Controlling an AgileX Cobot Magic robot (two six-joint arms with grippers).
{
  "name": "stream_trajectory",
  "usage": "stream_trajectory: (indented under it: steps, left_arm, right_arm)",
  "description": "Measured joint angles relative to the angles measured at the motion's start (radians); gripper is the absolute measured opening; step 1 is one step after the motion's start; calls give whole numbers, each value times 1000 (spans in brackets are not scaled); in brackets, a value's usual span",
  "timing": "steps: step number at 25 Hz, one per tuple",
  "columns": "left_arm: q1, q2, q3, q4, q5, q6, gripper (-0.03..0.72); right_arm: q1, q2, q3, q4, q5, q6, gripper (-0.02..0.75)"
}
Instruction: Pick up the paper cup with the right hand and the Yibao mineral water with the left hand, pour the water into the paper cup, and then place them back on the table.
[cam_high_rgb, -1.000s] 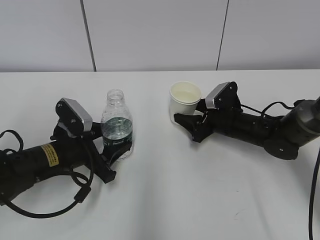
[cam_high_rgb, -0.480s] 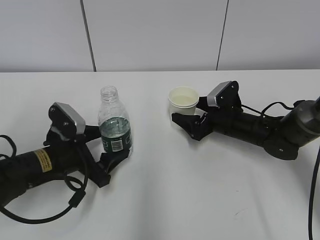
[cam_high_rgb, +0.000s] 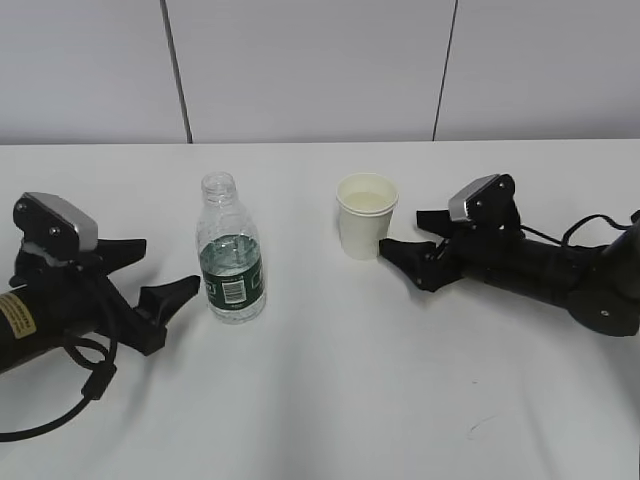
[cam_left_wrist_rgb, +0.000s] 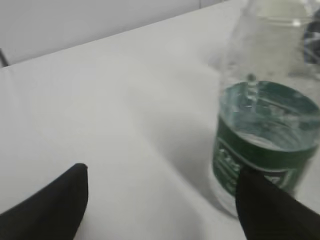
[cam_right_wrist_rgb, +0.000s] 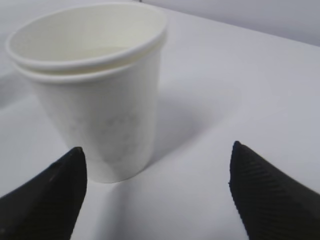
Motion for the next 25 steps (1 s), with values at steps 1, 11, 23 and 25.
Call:
stream_trajectory:
  steps: [1, 11, 23, 25]
  left_arm:
    - [13, 0, 0, -18, -2, 0, 555]
    - [81, 0, -112, -103, 156, -8, 555]
    - [50, -136, -503, -129, 1087, -138, 551]
    - [43, -146, -585, -150, 1289, -138, 543]
  right_arm:
    - [-19, -10, 2, 0, 0, 0, 665]
    - [-179, -112, -13, 68, 163, 41, 658]
    - [-186, -159, -248, -553, 681, 826, 631]
    - [-186, -159, -285, -744, 679, 1055, 629]
